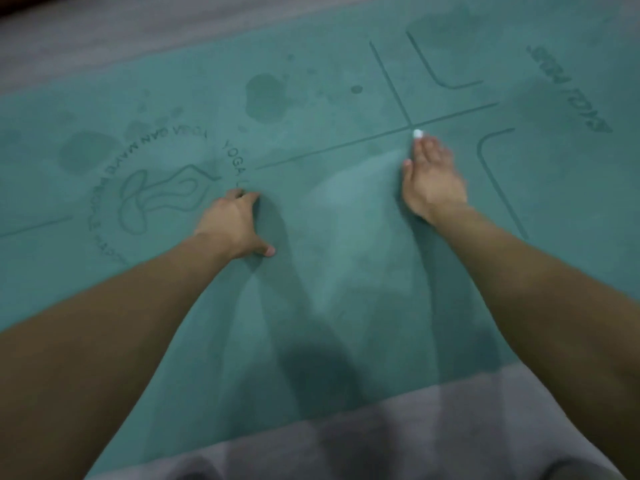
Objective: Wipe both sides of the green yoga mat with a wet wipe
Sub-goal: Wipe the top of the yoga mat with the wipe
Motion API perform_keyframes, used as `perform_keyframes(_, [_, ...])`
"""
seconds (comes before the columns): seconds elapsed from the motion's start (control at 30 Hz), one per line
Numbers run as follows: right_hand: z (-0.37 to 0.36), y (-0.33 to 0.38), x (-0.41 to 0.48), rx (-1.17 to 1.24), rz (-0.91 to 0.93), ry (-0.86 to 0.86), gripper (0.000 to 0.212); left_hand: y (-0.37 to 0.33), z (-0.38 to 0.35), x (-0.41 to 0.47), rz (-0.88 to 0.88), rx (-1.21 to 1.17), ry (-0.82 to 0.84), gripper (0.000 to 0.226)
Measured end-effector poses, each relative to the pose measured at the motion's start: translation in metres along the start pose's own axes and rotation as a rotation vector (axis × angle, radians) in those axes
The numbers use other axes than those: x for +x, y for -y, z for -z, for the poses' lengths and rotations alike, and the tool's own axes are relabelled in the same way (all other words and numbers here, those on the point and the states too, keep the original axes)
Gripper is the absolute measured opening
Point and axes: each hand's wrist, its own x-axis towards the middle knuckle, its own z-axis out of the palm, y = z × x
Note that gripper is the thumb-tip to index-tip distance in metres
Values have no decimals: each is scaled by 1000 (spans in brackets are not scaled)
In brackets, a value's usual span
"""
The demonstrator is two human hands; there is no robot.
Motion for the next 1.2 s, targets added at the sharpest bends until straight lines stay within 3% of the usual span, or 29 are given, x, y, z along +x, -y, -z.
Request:
perform_keyframes(0.07, [0,1,-5,31,-157,-19,78,2,-2,0,39,-17,34,129])
perform_keyframes(0.1, [-9,20,-16,18,-88,-35,79,2,-1,0,38,-8,37,130])
perform_keyframes(0.23, [-38,112,-82,21,747,172,67,3,2,1,29,15,5,128])
perform_keyframes(0.27, [-34,115,-81,9,864,213,65,3,0,2,25,12,-1,127])
perform_keyframes(0.3, [-29,107,-68,-2,871,196,64,4,-1,3,22,7,-4,127])
perform_keyframes(0.33, [-26,91,-50,-13,757,154,65,5,-2,4,24,-3,-7,128])
perform_keyframes(0.43, [-7,21,8,-31,49,-10,76,8,-4,4,54,-10,-10,131])
perform_keyframes(0.47, [-5,9,16,-21,-131,-16,80,9,-4,4,57,-9,-11,132])
perform_keyframes(0.5, [-5,15,15,-3,-190,-8,82,8,-3,3,58,-9,-8,131])
perform_keyframes(0.53, [-11,34,8,-11,-107,-19,81,7,-2,3,61,-10,-4,130])
perform_keyframes(0.57, [-19,62,-6,-7,94,5,79,6,0,2,63,-9,-3,129])
perform_keyframes(0.63, [-32,112,-38,22,642,167,70,7,1,1,64,-2,-11,126])
perform_keyframes(0.67, [-36,123,-45,5,822,231,67,7,1,1,63,1,-17,124])
perform_keyframes(0.7, [-33,125,-40,-9,889,249,65,7,0,1,60,4,-20,124])
perform_keyframes(0.73, [-30,114,-26,-14,819,208,65,6,0,2,56,6,-21,123])
perform_keyframes(0.87, [-15,42,25,-51,4,-23,76,8,-2,4,60,12,-30,123])
perform_keyframes(0.9, [-17,45,23,-65,-77,-26,78,9,-2,4,57,13,-35,124])
perform_keyframes(0.97, [-30,86,3,-71,86,-14,79,9,-1,2,52,9,-41,124])
perform_keyframes(1.07, [-44,148,-32,14,745,212,72,9,-1,0,52,14,-45,121])
perform_keyframes(1.1, [-41,151,-29,2,828,244,70,9,-1,1,49,16,-47,121])
perform_keyframes(1.13, [-37,142,-17,-18,794,226,69,9,-2,2,46,14,-48,120])
perform_keyframes(1.2, [-29,102,16,-47,461,94,72,9,-2,3,46,9,-50,121])
